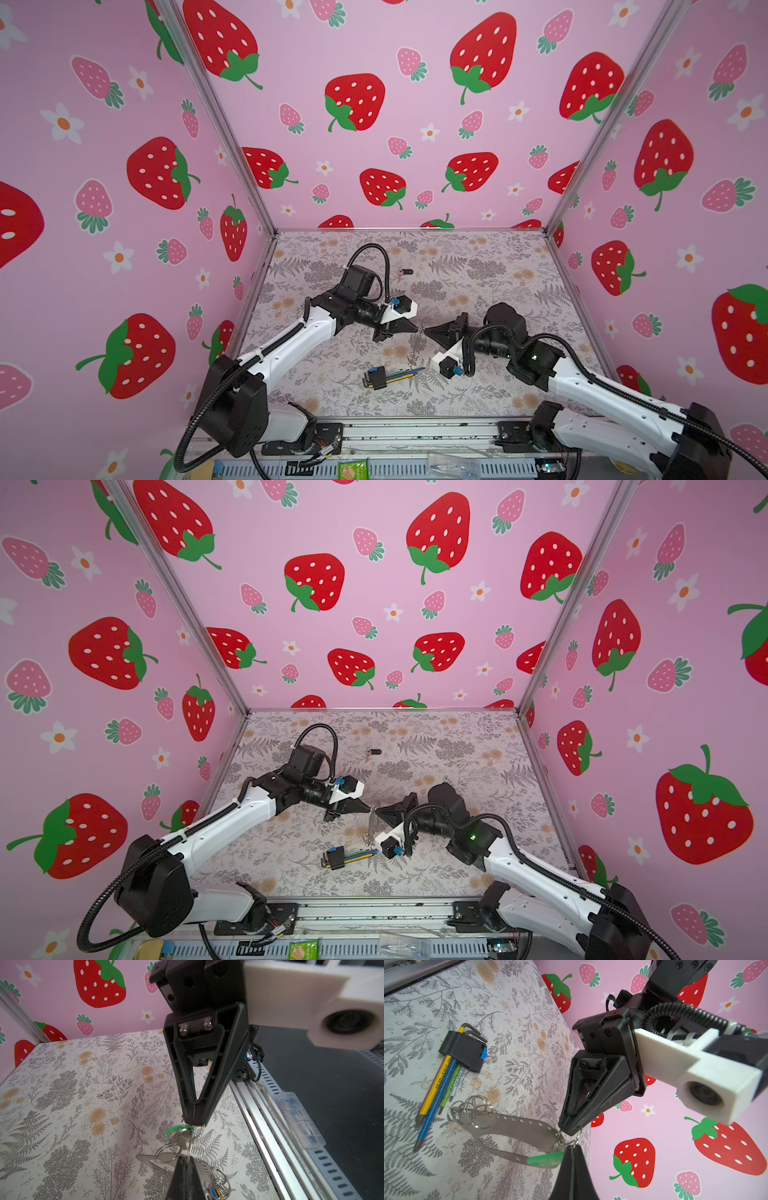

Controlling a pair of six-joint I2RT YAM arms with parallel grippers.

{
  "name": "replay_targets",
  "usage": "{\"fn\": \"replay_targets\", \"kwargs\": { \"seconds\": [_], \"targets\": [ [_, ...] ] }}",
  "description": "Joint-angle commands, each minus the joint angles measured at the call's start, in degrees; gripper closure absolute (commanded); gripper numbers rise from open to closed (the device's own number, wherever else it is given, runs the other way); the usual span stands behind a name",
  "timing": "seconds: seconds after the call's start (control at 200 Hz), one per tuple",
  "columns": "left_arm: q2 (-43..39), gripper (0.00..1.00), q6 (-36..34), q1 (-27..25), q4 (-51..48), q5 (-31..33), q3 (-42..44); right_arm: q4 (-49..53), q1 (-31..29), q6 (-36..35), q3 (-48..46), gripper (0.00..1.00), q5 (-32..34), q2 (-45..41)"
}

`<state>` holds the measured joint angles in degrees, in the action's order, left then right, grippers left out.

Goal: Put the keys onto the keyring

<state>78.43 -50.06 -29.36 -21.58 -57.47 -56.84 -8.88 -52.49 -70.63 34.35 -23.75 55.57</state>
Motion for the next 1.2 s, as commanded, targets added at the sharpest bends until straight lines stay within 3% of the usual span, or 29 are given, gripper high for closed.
{"fn": "replay_targets", "kwargs": {
  "seconds": [0.0, 0.395, 0.79, 0.835, 1.016, 1.196],
  "targets": [
    [-1.5, 1.00, -1.8, -0.4, 2.6, -3.2, -4.8, 9.1, -0.3, -0.4, -0.4, 1.00, 0.6, 2.1],
    [-2.9, 1.00, -2.2, -0.7, 2.9, 1.0, -4.0, 6.6, -0.3, 3.2, -2.2, 1.00, 0.5, -0.2],
    [-2.0, 1.00, 3.3, 0.3, 7.9, -4.3, -2.9, 1.3, -0.3, 6.0, -5.3, 1.00, 1.3, -2.0],
    [-1.9, 1.00, 4.1, 0.3, 8.6, -4.6, -2.8, 0.4, -0.2, 7.9, -5.5, 1.00, 1.6, -2.1],
    [-2.0, 1.00, 9.4, 0.4, 15.3, -5.0, -1.0, -3.3, 1.6, 18.2, -5.8, 0.76, 1.5, -4.7],
    [-1.2, 1.00, 14.5, 1.2, 21.2, -6.1, -0.1, -5.8, 5.1, 35.2, -6.5, 0.69, -0.9, -7.9]
  ]
}}
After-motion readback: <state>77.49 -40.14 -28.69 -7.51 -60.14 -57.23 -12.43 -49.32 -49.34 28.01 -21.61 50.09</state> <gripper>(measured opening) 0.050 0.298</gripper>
